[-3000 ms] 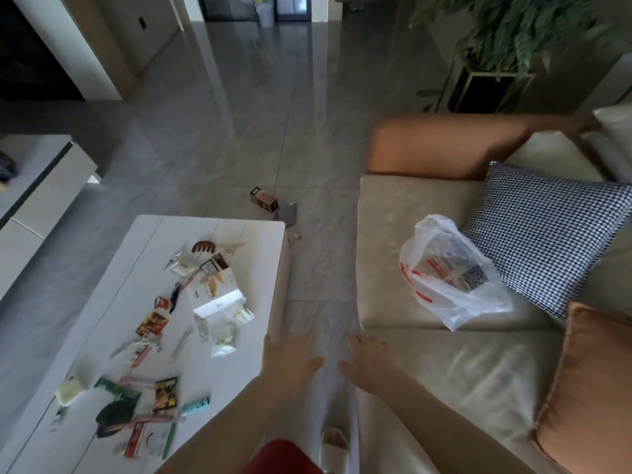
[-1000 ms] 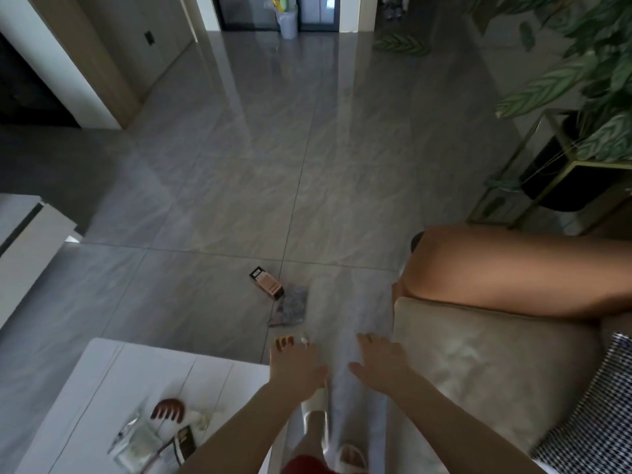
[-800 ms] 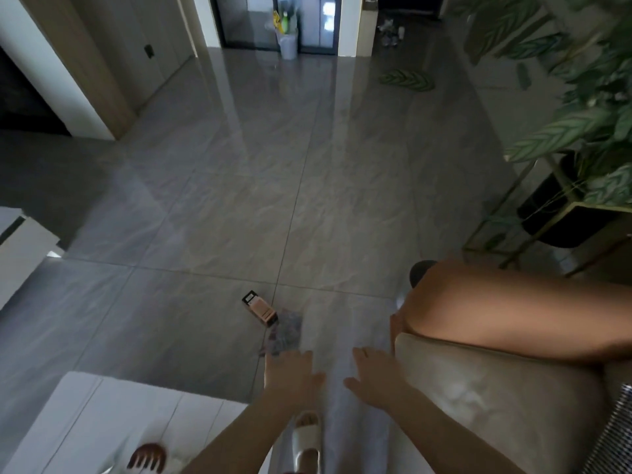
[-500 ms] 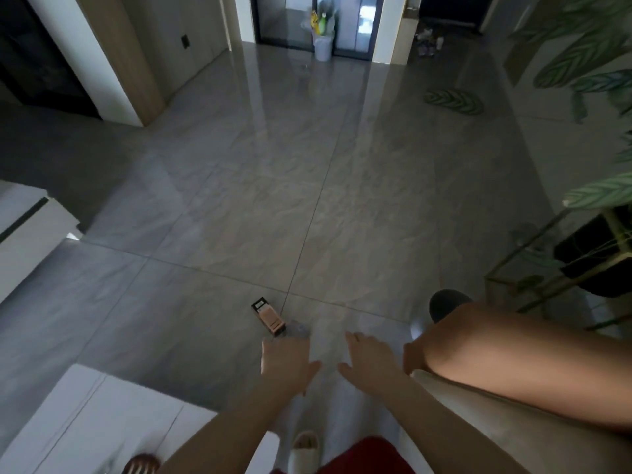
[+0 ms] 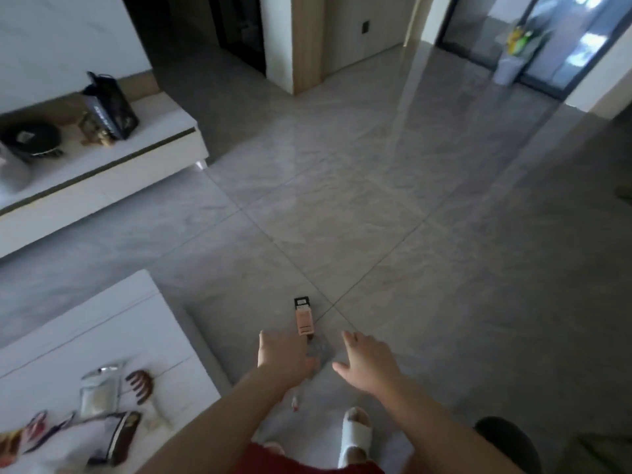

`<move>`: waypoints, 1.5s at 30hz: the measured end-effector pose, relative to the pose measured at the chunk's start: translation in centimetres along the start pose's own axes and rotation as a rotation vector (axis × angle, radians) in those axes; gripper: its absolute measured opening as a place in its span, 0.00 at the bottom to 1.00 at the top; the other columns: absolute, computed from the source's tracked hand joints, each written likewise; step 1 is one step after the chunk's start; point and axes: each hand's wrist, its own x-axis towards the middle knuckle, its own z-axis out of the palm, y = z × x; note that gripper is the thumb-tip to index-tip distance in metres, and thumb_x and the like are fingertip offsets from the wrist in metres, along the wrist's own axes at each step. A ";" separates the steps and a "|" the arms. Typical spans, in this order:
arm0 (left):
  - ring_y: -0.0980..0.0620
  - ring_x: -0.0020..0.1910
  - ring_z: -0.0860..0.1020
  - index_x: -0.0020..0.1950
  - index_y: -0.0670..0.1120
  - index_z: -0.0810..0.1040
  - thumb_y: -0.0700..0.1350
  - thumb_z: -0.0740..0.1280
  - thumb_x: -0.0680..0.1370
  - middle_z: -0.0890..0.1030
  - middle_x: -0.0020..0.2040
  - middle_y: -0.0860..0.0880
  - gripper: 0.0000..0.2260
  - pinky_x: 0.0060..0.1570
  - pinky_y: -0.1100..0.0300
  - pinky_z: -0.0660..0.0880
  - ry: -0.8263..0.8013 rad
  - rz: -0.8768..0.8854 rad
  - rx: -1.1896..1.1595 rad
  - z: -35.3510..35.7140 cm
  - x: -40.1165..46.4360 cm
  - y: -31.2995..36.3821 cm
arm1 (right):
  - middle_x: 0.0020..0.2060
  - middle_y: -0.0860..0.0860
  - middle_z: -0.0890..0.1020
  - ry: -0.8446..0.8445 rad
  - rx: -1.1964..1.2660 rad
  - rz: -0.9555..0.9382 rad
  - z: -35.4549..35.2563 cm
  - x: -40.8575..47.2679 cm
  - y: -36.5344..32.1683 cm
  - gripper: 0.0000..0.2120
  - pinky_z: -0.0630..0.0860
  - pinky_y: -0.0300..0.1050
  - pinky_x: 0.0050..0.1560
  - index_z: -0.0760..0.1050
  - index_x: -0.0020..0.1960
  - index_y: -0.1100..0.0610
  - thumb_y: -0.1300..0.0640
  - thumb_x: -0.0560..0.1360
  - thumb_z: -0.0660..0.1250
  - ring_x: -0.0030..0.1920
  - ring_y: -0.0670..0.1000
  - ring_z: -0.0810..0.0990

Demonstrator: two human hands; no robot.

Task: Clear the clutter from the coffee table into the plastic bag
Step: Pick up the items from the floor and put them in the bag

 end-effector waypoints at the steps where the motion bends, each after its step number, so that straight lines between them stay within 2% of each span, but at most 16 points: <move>1: 0.48 0.60 0.75 0.60 0.50 0.76 0.60 0.54 0.78 0.78 0.59 0.49 0.21 0.59 0.53 0.65 -0.003 -0.048 -0.036 -0.2 0.2 0.6 | 0.68 0.55 0.71 -0.002 -0.028 -0.047 -0.7 0.7 0.7 0.32 0.68 0.52 0.63 0.57 0.74 0.57 0.41 0.77 0.58 0.65 0.58 0.72; 7: 0.48 0.66 0.71 0.63 0.52 0.72 0.57 0.54 0.78 0.75 0.63 0.50 0.18 0.67 0.48 0.59 -0.024 -0.286 -0.306 -0.6 0.3 3.3 | 0.64 0.54 0.75 -0.055 -0.170 -0.240 -3.8 5.0 3.7 0.29 0.71 0.52 0.60 0.62 0.71 0.55 0.41 0.76 0.59 0.63 0.58 0.74; 10: 0.48 0.67 0.70 0.67 0.54 0.71 0.60 0.56 0.78 0.75 0.65 0.51 0.20 0.70 0.46 0.56 -0.064 -0.356 -0.356 -1.0 -0.2 3.8 | 0.65 0.54 0.74 -0.078 -0.185 -0.300 -4.8 6.4 3.9 0.30 0.71 0.53 0.60 0.59 0.73 0.56 0.41 0.76 0.59 0.63 0.58 0.74; 13: 0.46 0.69 0.69 0.71 0.56 0.67 0.57 0.58 0.79 0.73 0.68 0.50 0.21 0.72 0.44 0.55 -0.115 -0.380 -0.362 -1.3 -0.1 3.6 | 0.66 0.56 0.73 -0.087 -0.204 -0.349 -5.4 7.3 3.6 0.32 0.70 0.53 0.61 0.57 0.74 0.57 0.42 0.76 0.59 0.64 0.58 0.73; 20: 0.47 0.66 0.72 0.66 0.52 0.70 0.62 0.58 0.77 0.76 0.64 0.50 0.21 0.70 0.45 0.58 -0.098 -0.437 -0.378 -1.1 3.0 1.5 | 0.65 0.56 0.74 -0.115 -0.206 -0.335 -7.0 10.0 2.7 0.32 0.71 0.52 0.60 0.58 0.74 0.56 0.43 0.75 0.61 0.64 0.58 0.74; 27: 0.46 0.68 0.70 0.69 0.51 0.68 0.63 0.59 0.77 0.75 0.66 0.49 0.25 0.72 0.43 0.54 -0.076 -0.498 -0.462 -1.2 4.3 -1.6 | 0.64 0.56 0.75 -0.109 -0.330 -0.348 -8.9 13.7 0.0 0.29 0.71 0.52 0.61 0.62 0.71 0.56 0.44 0.75 0.62 0.64 0.59 0.74; 31: 0.46 0.68 0.70 0.68 0.51 0.69 0.63 0.59 0.77 0.75 0.65 0.49 0.25 0.71 0.44 0.55 -0.097 -0.586 -0.519 -1.3 4.9 -2.7 | 0.68 0.55 0.72 -0.145 -0.395 -0.447 -9.7 15.9 -1.6 0.33 0.69 0.51 0.63 0.56 0.75 0.55 0.43 0.76 0.62 0.67 0.58 0.72; 35: 0.47 0.68 0.69 0.69 0.51 0.69 0.59 0.60 0.77 0.75 0.66 0.49 0.23 0.72 0.42 0.52 -0.125 -0.720 -0.608 -1.3 7.3 -2.8 | 0.72 0.55 0.67 -0.174 -0.478 -0.567 -10.6 20.2 -2.9 0.35 0.65 0.53 0.69 0.52 0.77 0.55 0.42 0.77 0.60 0.71 0.57 0.67; 40: 0.46 0.69 0.68 0.68 0.50 0.69 0.56 0.57 0.79 0.74 0.66 0.49 0.20 0.72 0.41 0.52 -0.148 -0.899 -0.762 -1.6 10.1 -0.7 | 0.72 0.54 0.67 -0.236 -0.643 -0.755 -11.5 24.8 -2.4 0.34 0.61 0.54 0.70 0.53 0.76 0.55 0.42 0.76 0.60 0.71 0.57 0.66; 45: 0.46 0.65 0.71 0.64 0.51 0.71 0.59 0.54 0.79 0.76 0.64 0.49 0.19 0.65 0.45 0.58 -0.190 -1.050 -0.921 -0.5 14.4 3.1 | 0.71 0.55 0.67 -0.334 -0.764 -0.885 -11.0 29.5 -1.5 0.33 0.62 0.54 0.69 0.54 0.76 0.56 0.43 0.76 0.60 0.70 0.57 0.66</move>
